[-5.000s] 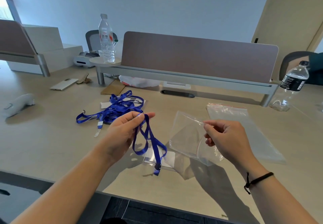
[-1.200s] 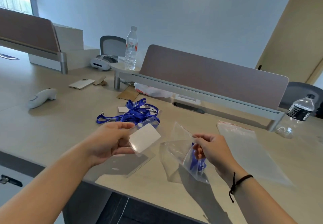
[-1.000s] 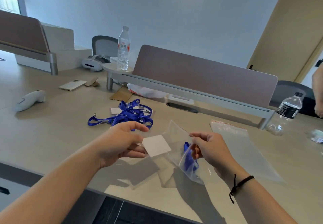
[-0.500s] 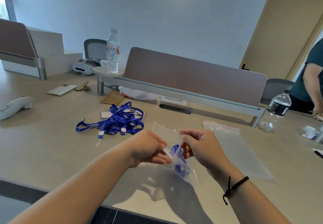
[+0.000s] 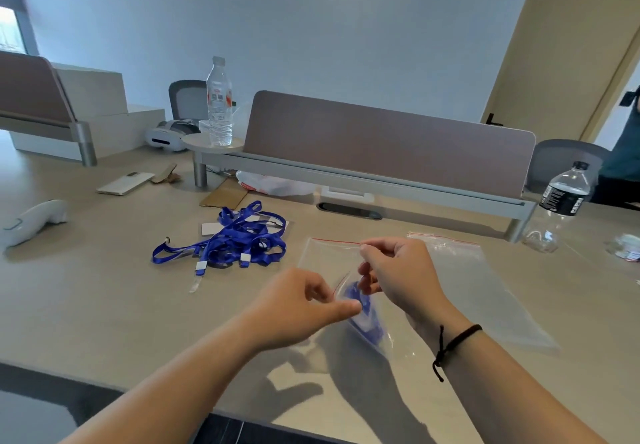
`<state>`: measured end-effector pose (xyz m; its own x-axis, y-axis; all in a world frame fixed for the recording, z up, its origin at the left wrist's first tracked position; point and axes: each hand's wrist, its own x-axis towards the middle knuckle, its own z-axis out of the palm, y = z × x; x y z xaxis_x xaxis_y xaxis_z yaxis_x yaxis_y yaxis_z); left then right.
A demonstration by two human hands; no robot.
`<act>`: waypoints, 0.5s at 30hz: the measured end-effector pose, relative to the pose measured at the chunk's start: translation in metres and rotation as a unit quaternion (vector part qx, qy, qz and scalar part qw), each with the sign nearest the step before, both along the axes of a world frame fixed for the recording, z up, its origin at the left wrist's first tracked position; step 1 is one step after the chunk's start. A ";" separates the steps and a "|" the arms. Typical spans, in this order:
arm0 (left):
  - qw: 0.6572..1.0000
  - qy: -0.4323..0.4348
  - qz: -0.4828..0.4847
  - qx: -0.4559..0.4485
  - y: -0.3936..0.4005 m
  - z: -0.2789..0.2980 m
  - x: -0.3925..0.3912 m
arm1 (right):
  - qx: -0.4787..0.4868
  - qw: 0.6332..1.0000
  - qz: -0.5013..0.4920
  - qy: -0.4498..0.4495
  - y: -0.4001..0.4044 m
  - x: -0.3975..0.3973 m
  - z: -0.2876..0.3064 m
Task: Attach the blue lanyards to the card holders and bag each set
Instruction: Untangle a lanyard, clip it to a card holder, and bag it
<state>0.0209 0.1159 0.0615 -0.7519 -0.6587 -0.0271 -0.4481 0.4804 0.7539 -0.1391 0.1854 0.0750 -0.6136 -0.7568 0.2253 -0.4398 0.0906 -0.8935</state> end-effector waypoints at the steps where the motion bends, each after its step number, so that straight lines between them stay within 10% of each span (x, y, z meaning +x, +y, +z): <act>1: 1.000 0.002 0.006 -0.013 0.002 -0.004 0.000 | 0.010 1.000 0.002 0.015 -0.003 0.001 0.001; 7: 0.995 0.035 0.068 -0.070 -0.011 -0.015 0.006 | 0.123 0.973 0.015 0.197 -0.018 -0.005 0.016; 15: 0.979 -0.017 0.017 -0.203 -0.040 0.026 0.031 | 0.321 0.844 0.201 0.380 -0.035 -0.010 0.063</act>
